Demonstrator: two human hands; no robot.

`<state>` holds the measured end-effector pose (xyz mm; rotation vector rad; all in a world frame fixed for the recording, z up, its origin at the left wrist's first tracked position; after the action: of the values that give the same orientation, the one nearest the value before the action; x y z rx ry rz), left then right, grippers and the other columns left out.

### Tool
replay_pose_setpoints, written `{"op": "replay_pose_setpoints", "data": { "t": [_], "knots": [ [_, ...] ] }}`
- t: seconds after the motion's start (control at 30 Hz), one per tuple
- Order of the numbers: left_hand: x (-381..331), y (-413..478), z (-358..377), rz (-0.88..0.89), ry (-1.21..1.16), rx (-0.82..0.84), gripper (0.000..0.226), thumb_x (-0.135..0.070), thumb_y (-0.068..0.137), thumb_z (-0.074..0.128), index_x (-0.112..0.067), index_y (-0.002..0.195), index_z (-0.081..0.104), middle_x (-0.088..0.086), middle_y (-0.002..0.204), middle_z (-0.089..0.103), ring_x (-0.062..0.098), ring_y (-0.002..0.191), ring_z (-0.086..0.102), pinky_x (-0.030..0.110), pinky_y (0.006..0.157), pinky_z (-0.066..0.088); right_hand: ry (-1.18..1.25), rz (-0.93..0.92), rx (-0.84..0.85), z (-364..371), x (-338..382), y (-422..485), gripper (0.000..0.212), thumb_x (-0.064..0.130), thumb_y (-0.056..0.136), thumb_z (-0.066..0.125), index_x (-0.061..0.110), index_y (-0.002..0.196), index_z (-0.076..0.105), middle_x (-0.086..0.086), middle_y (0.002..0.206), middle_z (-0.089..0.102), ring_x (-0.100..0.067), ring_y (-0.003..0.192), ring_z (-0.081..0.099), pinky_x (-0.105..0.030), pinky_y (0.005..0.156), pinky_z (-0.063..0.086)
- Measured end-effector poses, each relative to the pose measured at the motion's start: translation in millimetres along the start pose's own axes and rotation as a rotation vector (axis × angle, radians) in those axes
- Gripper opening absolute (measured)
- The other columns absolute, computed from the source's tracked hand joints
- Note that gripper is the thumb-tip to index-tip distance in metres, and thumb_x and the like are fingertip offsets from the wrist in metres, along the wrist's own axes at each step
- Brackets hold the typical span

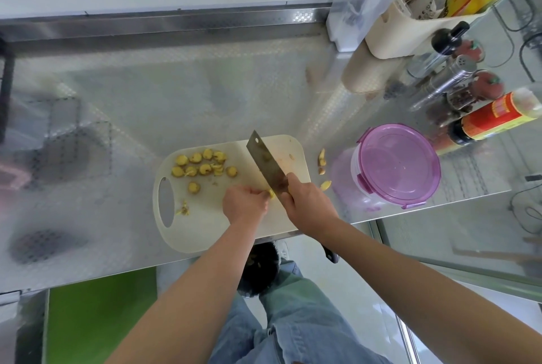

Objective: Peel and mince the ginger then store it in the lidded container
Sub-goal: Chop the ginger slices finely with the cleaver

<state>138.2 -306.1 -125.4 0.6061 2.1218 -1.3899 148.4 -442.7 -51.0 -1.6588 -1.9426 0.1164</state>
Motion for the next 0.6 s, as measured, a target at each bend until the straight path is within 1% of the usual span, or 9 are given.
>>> {"op": "replay_pose_setpoints", "data": {
  "t": [0.1, 0.2, 0.3, 0.43, 0.6],
  "knots": [
    [-2.3, -2.2, -0.4, 0.016, 0.03, -0.012, 0.031, -0.014, 0.065, 0.081, -0.014, 0.045, 0.057, 0.008, 0.053, 0.065, 0.027, 0.051, 0.058, 0.046, 0.069, 0.057, -0.016, -0.003, 0.017, 0.3, 0.9, -2.2, 0.016, 0.024, 0.1, 0.037, 0.011, 0.11, 0.039, -0.008, 0.078, 0.052, -0.028, 0.066, 0.05, -0.036, 0.057, 0.041],
    [-2.8, -2.7, -0.5, 0.026, 0.049, -0.024, 0.031, -0.015, 0.064, 0.082, -0.014, 0.045, 0.058, 0.011, 0.056, 0.067, 0.036, 0.059, 0.066, 0.048, 0.069, 0.059, -0.009, 0.004, 0.029, 0.6, 0.9, -2.0, 0.015, 0.024, 0.1, 0.036, 0.012, 0.108, 0.04, -0.007, 0.078, 0.052, -0.026, 0.065, 0.051, -0.035, 0.057, 0.042],
    [-3.1, -1.3, -0.1, 0.026, 0.046, -0.022, 0.033, -0.014, 0.063, 0.084, -0.014, 0.044, 0.056, 0.01, 0.054, 0.066, 0.035, 0.059, 0.066, 0.049, 0.069, 0.059, -0.011, 0.004, 0.032, -0.4, 0.6, -3.1, 0.014, 0.024, 0.1, 0.036, 0.012, 0.107, 0.04, -0.006, 0.075, 0.051, -0.024, 0.063, 0.05, -0.033, 0.055, 0.038],
    [-4.2, -1.1, -0.4, 0.038, 0.062, -0.005, 0.027, -0.017, 0.06, 0.083, -0.011, 0.047, 0.061, 0.01, 0.055, 0.067, 0.038, 0.063, 0.068, 0.051, 0.066, 0.058, -0.027, 0.01, 0.052, 1.1, 2.0, -1.8, 0.013, 0.025, 0.101, 0.036, 0.012, 0.104, 0.039, -0.006, 0.075, 0.05, -0.024, 0.063, 0.049, -0.034, 0.055, 0.037],
    [-4.1, -1.0, -0.4, 0.043, 0.051, 0.012, 0.027, -0.015, 0.061, 0.082, -0.011, 0.046, 0.06, 0.01, 0.054, 0.067, 0.039, 0.063, 0.068, 0.053, 0.066, 0.058, -0.026, 0.017, 0.07, 4.8, 4.1, -0.5, 0.011, 0.024, 0.101, 0.036, 0.015, 0.097, 0.033, -0.006, 0.075, 0.047, -0.027, 0.064, 0.046, -0.034, 0.057, 0.033]
  ]
}}
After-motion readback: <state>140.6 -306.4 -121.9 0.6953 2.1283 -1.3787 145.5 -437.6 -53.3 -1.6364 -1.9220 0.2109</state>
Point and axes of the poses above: each hand's wrist, its own y-axis towards the middle knuckle, its own z-axis out of the palm, x = y × z, the point moved 5 cm from there along y, towards the middle knuckle
